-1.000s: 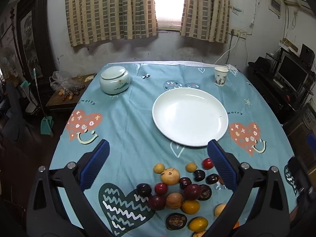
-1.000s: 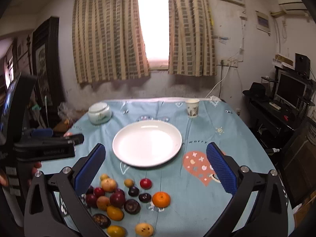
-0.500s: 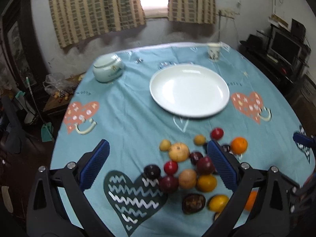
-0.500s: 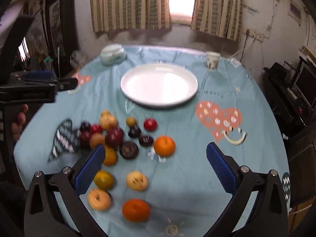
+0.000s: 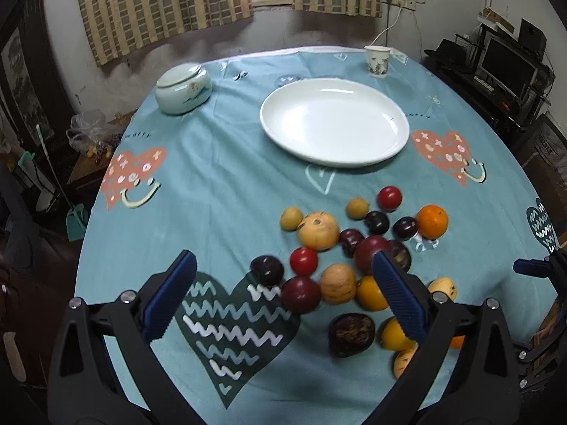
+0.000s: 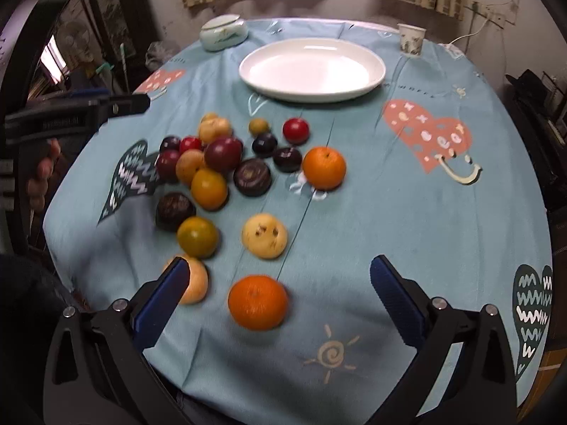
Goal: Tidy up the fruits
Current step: 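Grasp the tangerine with the right gripper while the left gripper grasps the tan pear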
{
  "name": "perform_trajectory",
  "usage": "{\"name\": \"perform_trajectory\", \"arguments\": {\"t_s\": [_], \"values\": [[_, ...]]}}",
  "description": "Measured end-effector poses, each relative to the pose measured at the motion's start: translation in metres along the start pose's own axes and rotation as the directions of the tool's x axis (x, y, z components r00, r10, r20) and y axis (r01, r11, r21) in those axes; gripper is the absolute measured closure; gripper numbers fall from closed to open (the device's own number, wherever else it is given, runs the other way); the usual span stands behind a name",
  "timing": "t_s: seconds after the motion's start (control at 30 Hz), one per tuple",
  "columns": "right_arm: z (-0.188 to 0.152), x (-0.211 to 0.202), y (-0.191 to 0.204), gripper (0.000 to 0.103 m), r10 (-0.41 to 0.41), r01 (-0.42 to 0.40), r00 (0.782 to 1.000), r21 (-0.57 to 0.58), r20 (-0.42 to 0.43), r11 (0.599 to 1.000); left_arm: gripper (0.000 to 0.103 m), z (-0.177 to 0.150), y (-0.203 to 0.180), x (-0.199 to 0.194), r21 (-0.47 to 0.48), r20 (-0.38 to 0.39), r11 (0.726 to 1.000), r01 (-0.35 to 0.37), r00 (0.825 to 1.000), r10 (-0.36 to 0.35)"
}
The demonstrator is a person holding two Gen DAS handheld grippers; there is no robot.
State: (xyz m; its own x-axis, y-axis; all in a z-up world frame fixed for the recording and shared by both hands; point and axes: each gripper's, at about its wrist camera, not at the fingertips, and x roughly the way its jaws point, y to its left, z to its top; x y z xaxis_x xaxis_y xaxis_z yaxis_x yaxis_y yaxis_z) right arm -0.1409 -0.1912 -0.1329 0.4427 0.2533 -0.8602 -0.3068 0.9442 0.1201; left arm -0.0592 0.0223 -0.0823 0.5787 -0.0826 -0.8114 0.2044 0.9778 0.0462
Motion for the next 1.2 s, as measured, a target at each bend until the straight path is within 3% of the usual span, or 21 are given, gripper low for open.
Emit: {"name": "perform_trajectory", "arguments": {"t_s": [0.1, 0.2, 0.33, 0.5, 0.6, 0.7, 0.97, 1.07, 1.13, 1.17, 1.2], "values": [[-0.007, 0.010, -0.001, 0.008, 0.017, -0.018, 0.998, -0.011, -0.063, 1.000, 0.002, -0.012, 0.005, 0.002, -0.007, -0.025, 1.000, 0.031, 0.999, -0.031], [-0.013, 0.020, 0.002, 0.014, 0.021, -0.023, 0.994, -0.022, -0.104, 0.999, 0.002, -0.028, -0.006, -0.001, 0.056, -0.059, 0.993, 0.102, 0.993, -0.099], [-0.017, 0.037, 0.003, 0.025, 0.034, -0.036, 0.988, -0.008, -0.151, 0.999, 0.002, -0.049, -0.032, -0.006, 0.157, -0.117, 0.966, 0.207, 0.975, -0.190], [-0.019, 0.052, 0.002, 0.035, 0.082, -0.083, 0.980, 0.000, -0.181, 0.997, 0.002, -0.068, -0.058, -0.001, 0.192, -0.186, 0.937, 0.293, 0.948, -0.259], [-0.018, 0.052, 0.008, 0.057, 0.137, -0.148, 0.972, -0.046, -0.191, 0.988, 0.002, -0.075, -0.068, 0.007, 0.181, -0.238, 0.931, 0.317, 0.933, -0.271], [-0.019, 0.049, 0.007, 0.058, 0.137, -0.152, 0.972, -0.065, -0.193, 0.986, 0.002, -0.081, -0.076, 0.015, 0.146, -0.274, 0.929, 0.340, 0.916, -0.292], [-0.028, 0.033, -0.022, 0.058, 0.148, -0.153, 0.973, -0.015, -0.175, 0.988, 0.004, -0.089, -0.097, 0.037, 0.102, -0.332, 0.942, 0.321, 0.903, -0.272], [-0.030, 0.028, -0.027, 0.058, 0.152, -0.159, 0.974, -0.025, -0.170, 0.987, 0.012, -0.091, -0.100, 0.051, 0.066, -0.361, 0.954, 0.291, 0.899, -0.249], [-0.031, 0.027, -0.028, 0.058, 0.156, -0.163, 0.973, -0.030, -0.173, 0.986, 0.030, -0.093, -0.102, 0.056, 0.049, -0.388, 0.960, 0.277, 0.891, -0.237], [-0.032, 0.026, -0.030, 0.058, 0.159, -0.167, 0.972, -0.033, -0.174, 0.985, 0.033, -0.093, -0.103, 0.055, 0.052, -0.379, 0.961, 0.271, 0.896, -0.232], [-0.031, 0.026, -0.032, 0.058, 0.161, -0.169, 0.971, -0.035, -0.175, 0.985, 0.051, -0.093, -0.103, 0.055, 0.045, -0.378, 0.956, 0.290, 0.891, -0.252]]}}
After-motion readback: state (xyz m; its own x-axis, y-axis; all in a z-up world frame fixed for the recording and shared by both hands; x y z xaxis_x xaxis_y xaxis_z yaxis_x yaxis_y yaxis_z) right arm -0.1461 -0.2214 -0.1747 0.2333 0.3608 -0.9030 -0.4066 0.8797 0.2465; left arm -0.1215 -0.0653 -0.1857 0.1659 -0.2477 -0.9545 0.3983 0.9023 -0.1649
